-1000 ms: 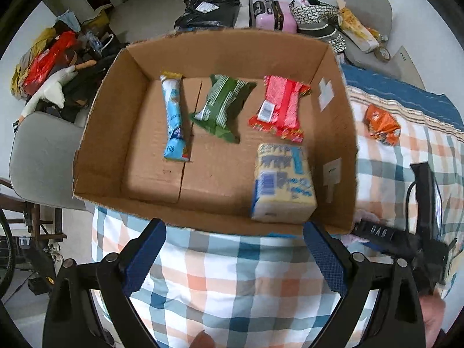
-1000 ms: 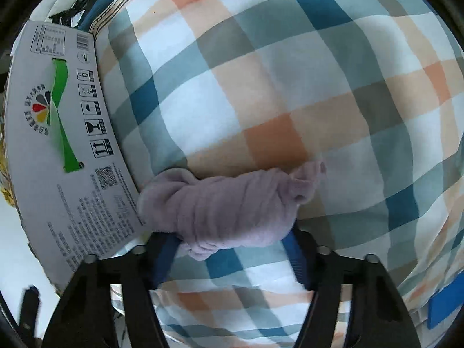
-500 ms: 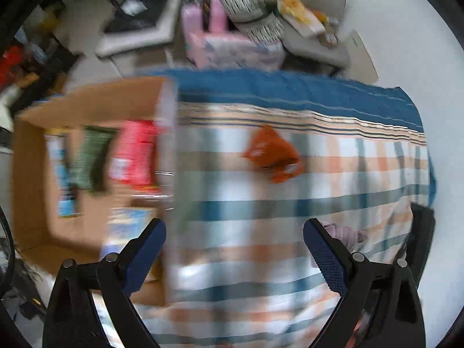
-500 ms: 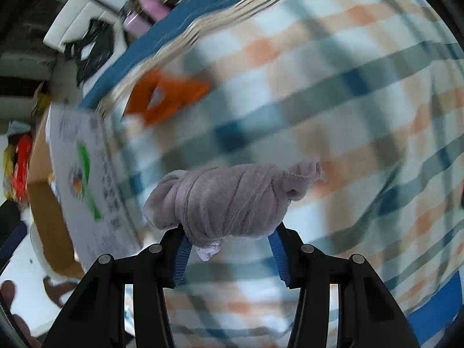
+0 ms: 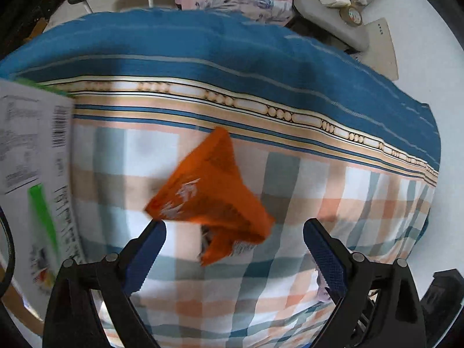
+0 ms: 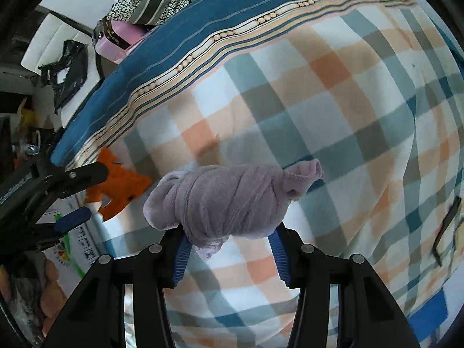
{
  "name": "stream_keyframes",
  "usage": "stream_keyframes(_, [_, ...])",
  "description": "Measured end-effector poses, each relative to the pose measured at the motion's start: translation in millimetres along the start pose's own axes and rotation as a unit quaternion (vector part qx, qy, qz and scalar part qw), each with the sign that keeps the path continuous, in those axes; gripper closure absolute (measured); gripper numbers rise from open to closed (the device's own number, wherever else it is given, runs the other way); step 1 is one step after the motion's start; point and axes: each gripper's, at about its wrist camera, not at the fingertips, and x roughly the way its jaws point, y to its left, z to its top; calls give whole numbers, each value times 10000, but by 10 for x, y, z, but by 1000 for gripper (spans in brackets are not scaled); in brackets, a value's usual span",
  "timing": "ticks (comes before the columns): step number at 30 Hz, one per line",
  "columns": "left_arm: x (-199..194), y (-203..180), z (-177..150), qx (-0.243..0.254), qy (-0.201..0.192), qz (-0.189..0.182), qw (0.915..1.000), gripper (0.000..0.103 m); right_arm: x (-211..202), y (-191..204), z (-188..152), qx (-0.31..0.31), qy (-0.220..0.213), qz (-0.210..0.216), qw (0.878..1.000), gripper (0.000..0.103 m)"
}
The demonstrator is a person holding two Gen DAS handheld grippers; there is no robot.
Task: Organize soft objects
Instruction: 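Grasp the lilac cloth with the right tool while the left tool grasps the orange bag, then carry the orange bag and lilac cloth into the box and release both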
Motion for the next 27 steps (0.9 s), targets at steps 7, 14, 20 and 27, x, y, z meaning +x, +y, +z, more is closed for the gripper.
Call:
stream_keyframes(7, [252, -88, 58, 42, 136, 159, 9998, 41, 98, 47, 150, -89, 49, -151, 9998, 51])
stream_keyframes(14, [221, -60, -47, 119, -118, 272, 9995, 54, 140, 87, 154, -176, 38, -232, 9996, 51])
stream_keyframes(20, [45, -47, -175, 272, -390, 369, 9982, 54, 106, 140, 61, -214, -23, -283, 9994, 51])
stream_keyframes(27, [-546, -62, -645, 675, -1074, 346, 9913, 54, -185, 263, -139, -535, -339, -386, 9972, 51])
